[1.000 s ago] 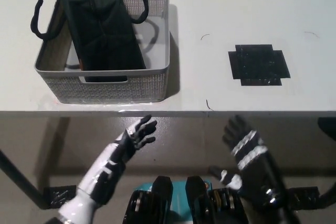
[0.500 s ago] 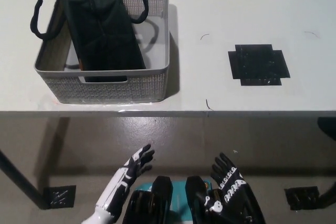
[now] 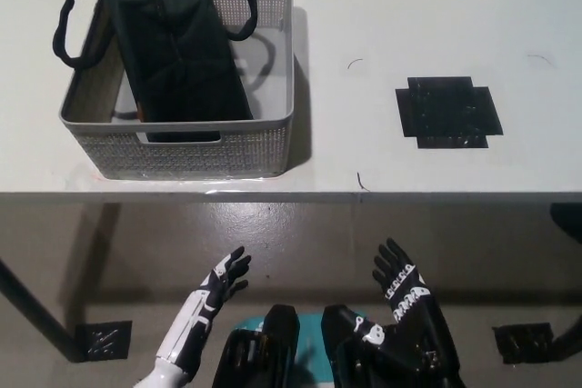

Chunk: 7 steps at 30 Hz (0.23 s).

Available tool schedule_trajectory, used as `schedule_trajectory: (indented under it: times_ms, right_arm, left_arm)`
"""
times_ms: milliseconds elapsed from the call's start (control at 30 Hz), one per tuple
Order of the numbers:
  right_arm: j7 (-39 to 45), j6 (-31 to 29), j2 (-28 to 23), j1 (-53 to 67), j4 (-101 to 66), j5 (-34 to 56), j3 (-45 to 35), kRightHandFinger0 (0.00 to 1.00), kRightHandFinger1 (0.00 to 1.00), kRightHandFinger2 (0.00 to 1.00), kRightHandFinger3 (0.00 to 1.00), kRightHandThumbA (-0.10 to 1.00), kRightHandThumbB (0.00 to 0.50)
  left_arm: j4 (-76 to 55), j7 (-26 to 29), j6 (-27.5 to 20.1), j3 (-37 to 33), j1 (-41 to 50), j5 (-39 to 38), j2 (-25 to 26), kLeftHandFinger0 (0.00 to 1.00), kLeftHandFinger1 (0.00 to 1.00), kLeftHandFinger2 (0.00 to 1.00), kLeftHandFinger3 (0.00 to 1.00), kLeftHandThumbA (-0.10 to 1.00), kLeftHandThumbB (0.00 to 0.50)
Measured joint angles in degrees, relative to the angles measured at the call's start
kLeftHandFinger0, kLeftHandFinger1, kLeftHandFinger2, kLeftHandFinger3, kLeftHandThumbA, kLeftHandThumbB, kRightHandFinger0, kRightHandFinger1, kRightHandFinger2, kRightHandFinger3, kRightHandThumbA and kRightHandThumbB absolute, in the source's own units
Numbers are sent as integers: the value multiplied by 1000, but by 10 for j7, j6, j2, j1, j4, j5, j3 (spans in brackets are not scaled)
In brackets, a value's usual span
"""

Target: Use both hands to pick up a lunch bag on the right hand side and place it into a container on the left hand side

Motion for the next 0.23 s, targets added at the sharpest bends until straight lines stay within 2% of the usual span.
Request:
schedule_trajectory:
  times_ms: [233]
  right_arm:
    - [-1,-1,-2,-2,4,-2,0,1000,1000,1000,1000,1000,146]
  left_arm:
    - [-5,9,0,8,6,0,-1,1000,1000,1000,1000,1000,178]
